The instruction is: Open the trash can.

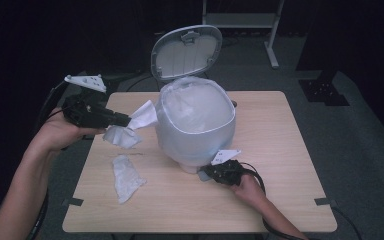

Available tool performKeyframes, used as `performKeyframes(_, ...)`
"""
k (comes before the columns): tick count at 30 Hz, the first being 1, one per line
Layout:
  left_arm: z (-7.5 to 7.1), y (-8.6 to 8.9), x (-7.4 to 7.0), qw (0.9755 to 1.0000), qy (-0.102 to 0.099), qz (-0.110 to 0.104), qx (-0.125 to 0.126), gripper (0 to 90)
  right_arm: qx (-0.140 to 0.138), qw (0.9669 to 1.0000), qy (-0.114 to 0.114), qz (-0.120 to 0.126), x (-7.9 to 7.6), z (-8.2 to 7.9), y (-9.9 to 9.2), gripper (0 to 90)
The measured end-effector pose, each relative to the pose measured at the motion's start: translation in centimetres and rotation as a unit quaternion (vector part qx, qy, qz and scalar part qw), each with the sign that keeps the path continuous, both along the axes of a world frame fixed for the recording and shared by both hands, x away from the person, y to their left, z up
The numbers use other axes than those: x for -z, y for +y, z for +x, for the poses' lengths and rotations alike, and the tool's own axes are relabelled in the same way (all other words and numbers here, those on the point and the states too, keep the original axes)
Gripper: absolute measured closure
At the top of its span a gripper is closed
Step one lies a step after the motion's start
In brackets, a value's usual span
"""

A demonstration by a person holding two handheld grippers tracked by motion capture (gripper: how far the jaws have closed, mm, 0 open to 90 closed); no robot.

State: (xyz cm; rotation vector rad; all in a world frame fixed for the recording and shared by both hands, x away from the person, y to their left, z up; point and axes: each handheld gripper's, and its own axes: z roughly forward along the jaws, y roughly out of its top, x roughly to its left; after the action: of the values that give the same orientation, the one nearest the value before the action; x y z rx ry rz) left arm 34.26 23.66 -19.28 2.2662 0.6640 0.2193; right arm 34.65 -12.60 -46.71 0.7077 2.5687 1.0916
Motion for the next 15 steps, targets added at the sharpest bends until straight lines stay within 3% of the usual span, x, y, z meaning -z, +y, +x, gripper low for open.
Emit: performKeyframes(15, 1.2, -1.6, -2.2, 0.9999, 0.002, 0.001, 0.013, 87.8, 0.000, 1.0000, -0.001, 0.000, 0.0, 0.0, 0.0, 79.9)
